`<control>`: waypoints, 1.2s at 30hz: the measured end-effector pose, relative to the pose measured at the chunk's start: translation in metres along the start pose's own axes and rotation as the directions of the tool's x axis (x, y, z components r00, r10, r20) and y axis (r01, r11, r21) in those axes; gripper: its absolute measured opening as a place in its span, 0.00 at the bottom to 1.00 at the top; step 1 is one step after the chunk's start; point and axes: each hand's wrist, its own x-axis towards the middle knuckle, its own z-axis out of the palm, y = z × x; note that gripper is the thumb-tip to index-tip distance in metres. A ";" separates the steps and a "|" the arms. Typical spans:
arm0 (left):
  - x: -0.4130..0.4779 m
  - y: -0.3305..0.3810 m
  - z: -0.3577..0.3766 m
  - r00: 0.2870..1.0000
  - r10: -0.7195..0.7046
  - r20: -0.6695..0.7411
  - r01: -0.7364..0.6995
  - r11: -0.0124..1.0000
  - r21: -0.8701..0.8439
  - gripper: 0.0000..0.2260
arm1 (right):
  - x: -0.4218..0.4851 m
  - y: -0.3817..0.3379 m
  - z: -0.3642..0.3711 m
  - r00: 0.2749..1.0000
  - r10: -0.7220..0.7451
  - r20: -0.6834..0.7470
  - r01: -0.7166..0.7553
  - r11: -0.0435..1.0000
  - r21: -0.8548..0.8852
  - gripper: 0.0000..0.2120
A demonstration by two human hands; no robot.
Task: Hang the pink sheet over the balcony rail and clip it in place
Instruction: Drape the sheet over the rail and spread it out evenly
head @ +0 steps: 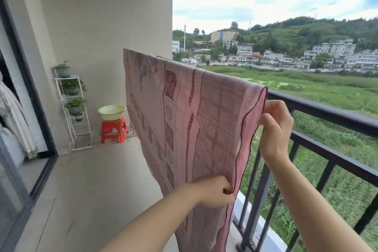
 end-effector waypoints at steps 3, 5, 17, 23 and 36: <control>0.003 -0.019 -0.017 0.998 -0.041 0.050 0.036 0.995 0.088 0.12 | 0.013 -0.035 0.012 0.965 -0.232 -0.123 0.218 0.969 -0.120 0.12; 0.008 -0.039 -0.038 0.997 -0.072 -0.011 0.073 0.987 0.145 0.13 | 0.021 -0.054 0.027 0.895 -0.444 -0.043 0.410 0.856 -0.314 0.12; 0.001 -0.241 -0.183 0.871 -0.265 -0.413 0.323 0.943 0.077 0.09 | 0.041 0.027 0.241 0.795 -0.098 0.598 0.520 0.616 -0.591 0.09; -0.025 -0.370 -0.254 0.808 -0.386 -0.445 0.408 0.912 -0.051 0.09 | 0.047 0.096 0.382 0.699 0.210 0.683 0.434 0.635 -0.639 0.16; 0.027 -0.589 -0.407 0.669 -0.407 -0.622 0.440 0.891 -0.111 0.09 | 0.127 0.201 0.640 0.627 0.313 0.713 0.415 0.641 -0.646 0.15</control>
